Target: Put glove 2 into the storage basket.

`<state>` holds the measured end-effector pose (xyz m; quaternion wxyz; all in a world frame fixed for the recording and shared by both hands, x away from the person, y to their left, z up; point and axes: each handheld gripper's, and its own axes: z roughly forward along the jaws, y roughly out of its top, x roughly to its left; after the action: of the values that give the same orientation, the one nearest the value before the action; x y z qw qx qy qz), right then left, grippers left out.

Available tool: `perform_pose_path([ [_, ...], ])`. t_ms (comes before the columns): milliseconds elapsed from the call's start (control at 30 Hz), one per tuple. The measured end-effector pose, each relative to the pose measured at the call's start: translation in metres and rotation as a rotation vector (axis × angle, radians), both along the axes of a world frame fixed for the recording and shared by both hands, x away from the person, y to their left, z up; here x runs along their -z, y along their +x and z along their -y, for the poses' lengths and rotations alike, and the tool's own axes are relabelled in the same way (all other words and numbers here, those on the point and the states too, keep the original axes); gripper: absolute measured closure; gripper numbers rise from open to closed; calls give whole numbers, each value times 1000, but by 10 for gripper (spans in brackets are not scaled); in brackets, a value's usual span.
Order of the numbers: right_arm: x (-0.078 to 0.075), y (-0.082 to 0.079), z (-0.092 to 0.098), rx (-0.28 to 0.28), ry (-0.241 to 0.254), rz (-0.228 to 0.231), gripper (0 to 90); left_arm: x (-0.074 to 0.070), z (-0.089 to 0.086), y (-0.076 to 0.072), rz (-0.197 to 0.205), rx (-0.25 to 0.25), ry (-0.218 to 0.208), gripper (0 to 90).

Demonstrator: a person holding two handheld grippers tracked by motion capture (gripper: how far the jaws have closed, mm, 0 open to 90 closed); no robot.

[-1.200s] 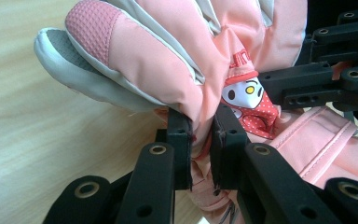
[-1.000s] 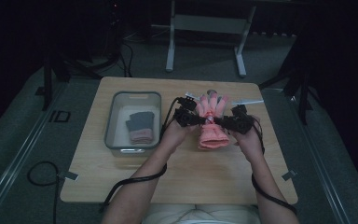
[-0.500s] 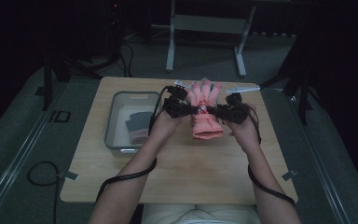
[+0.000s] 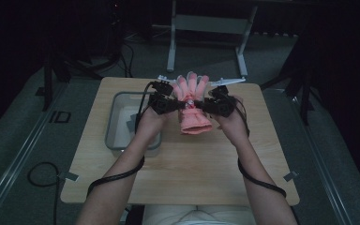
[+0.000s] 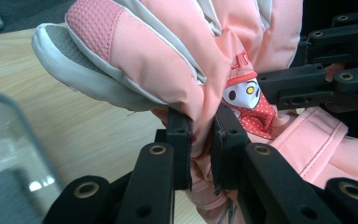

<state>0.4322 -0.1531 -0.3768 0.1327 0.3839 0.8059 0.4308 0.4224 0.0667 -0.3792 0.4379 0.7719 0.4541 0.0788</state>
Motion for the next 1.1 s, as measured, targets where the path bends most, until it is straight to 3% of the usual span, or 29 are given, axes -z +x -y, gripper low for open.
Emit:
perform_pose_path([
  [800, -5, 10, -85, -121, -21, 0, 673, -4, -79, -16, -21, -138, 6, 791],
  [867, -5, 10, -89, -127, -22, 0, 673, -4, -79, -16, -21, -138, 6, 791],
  [900, -4, 11, -97, -139, -20, -3, 673, -4, -90, -19, -24, -156, 10, 792],
  [1100, -1, 12, -121, -172, -27, -20, 673, -1, -112, -25, -39, -189, 14, 792],
])
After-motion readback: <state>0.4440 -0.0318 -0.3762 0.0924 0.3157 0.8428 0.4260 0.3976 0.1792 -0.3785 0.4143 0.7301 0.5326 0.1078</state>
